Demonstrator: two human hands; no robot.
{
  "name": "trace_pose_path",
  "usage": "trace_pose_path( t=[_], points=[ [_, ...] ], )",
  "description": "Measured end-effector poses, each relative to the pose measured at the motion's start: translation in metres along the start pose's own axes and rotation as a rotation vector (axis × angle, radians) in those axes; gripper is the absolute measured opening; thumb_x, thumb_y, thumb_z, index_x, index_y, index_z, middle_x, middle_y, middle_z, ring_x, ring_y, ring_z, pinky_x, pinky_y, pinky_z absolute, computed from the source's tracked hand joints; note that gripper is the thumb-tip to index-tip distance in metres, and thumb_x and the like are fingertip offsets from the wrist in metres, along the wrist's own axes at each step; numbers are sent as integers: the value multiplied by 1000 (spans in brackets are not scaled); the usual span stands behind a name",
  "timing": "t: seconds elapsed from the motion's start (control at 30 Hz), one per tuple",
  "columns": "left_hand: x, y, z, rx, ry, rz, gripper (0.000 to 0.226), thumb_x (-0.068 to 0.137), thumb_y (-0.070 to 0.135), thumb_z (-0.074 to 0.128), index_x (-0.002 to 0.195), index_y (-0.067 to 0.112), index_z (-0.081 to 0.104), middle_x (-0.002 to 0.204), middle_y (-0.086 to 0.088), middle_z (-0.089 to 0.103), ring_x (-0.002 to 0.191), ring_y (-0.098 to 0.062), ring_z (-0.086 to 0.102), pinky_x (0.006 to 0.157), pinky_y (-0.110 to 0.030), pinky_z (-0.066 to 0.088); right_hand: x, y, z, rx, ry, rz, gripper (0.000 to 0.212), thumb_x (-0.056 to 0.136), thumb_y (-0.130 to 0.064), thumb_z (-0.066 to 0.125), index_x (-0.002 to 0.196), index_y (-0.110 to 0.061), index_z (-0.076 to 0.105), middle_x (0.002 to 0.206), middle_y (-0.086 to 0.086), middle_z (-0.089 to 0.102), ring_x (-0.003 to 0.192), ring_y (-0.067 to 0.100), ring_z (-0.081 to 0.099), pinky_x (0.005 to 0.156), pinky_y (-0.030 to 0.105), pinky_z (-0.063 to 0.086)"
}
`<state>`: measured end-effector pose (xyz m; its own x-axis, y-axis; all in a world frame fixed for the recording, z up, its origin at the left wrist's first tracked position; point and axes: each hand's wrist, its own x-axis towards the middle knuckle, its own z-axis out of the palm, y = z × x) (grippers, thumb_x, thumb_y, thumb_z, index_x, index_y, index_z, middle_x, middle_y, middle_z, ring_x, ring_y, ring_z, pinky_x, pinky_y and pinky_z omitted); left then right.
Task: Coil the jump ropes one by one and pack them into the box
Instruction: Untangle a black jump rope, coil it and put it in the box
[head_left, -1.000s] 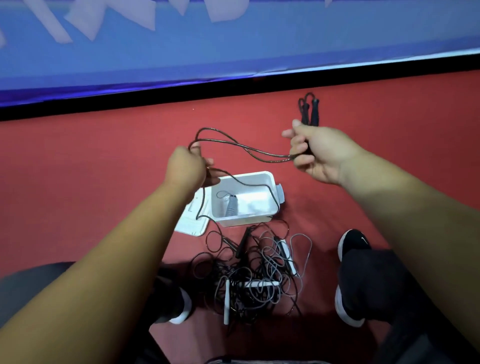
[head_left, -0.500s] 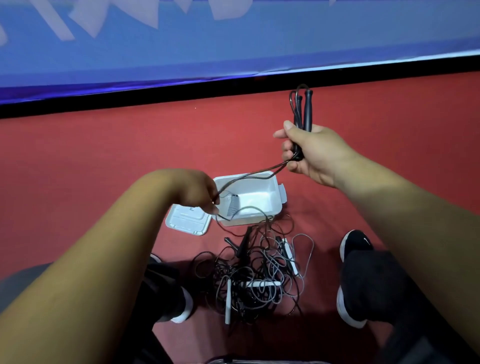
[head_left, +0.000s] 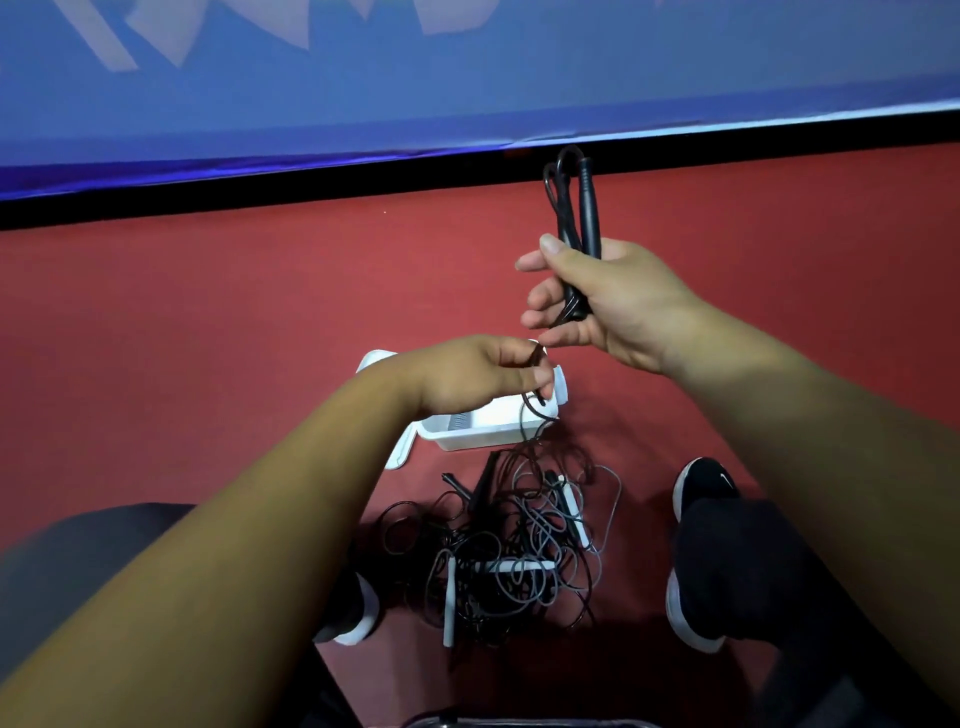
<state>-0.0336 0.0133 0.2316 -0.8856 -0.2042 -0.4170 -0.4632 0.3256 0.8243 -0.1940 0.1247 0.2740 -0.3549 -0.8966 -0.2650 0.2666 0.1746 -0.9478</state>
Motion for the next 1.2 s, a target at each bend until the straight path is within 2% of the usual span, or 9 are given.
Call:
trace_pose_path(
  t=[0.13, 0.27, 0.37, 0.5, 0.73, 0.9, 1.03, 1.13, 1.2],
  points=[
    [5, -2, -7, -233, 7, 60, 26, 108, 19, 55, 121, -3, 59, 126, -5, 74, 123, -9, 65, 108, -27, 46, -2, -5, -9, 6, 53, -23, 38, 110, -33, 58, 128, 0, 63, 93, 21, 77, 93, 37, 80, 68, 35, 65],
    [8, 5, -14, -622, 113, 149, 26, 110, 30, 48, 102, 6, 58, 93, -19, 66, 108, -33, 65, 106, -39, 49, -2, -6, -21, 15, 129, -56, 37, 109, -34, 61, 126, -2, 65, 102, 27, 78, 98, 37, 79, 76, 37, 66],
    [4, 6, -22, -437, 176, 232, 27, 110, 30, 50, 99, 11, 65, 82, -8, 54, 93, -28, 57, 95, -36, 47, -4, -7, -25, -5, 122, -41, 36, 109, -34, 61, 127, -4, 66, 102, 29, 77, 97, 37, 79, 78, 36, 65],
    [-4, 10, -33, -16, 256, 240, 16, 105, 20, 62, 103, 10, 74, 83, -4, 62, 81, -14, 54, 79, -28, 47, -17, -14, -27, -58, -23, 68, 37, 109, -36, 60, 130, -7, 66, 104, 29, 77, 100, 38, 79, 81, 35, 66],
    [-8, 6, -46, 339, 464, 214, 16, 93, 7, 74, 99, 22, 79, 97, 7, 76, 94, -11, 70, 92, -34, 55, -31, -11, -19, -235, -410, 292, 40, 108, -34, 57, 134, -2, 56, 118, 23, 77, 103, 45, 77, 74, 42, 68],
    [-13, 15, -41, 385, 534, 331, 17, 97, 6, 67, 96, 22, 69, 96, 1, 69, 90, -16, 64, 82, -34, 50, -30, -13, -16, -332, -560, 398, 47, 105, -34, 58, 138, -1, 57, 125, 17, 76, 83, 29, 79, 61, 32, 64],
    [-19, 20, -42, 252, 416, 287, 17, 97, 0, 61, 101, 14, 69, 95, -1, 75, 91, -23, 69, 86, -41, 56, -30, -13, -10, -410, -649, 320, 59, 89, -38, 67, 133, 0, 60, 119, 16, 78, 59, 10, 50, 46, 17, 39],
    [-23, 22, -44, 63, 294, 228, 23, 100, -7, 58, 108, 11, 71, 102, 4, 76, 97, -11, 70, 93, -29, 54, -27, -12, -9, -339, -578, 296, 56, 93, -34, 66, 131, 6, 60, 117, 23, 77, 60, 10, 45, 45, 17, 38],
    [-26, 20, -53, 49, 247, 153, 20, 100, -8, 56, 106, 6, 69, 98, -8, 73, 93, -16, 70, 93, -38, 56, -21, -8, -11, -301, -455, 272, 48, 103, -32, 62, 129, 8, 61, 115, 25, 77, 60, 10, 46, 46, 18, 40]
  ],
)
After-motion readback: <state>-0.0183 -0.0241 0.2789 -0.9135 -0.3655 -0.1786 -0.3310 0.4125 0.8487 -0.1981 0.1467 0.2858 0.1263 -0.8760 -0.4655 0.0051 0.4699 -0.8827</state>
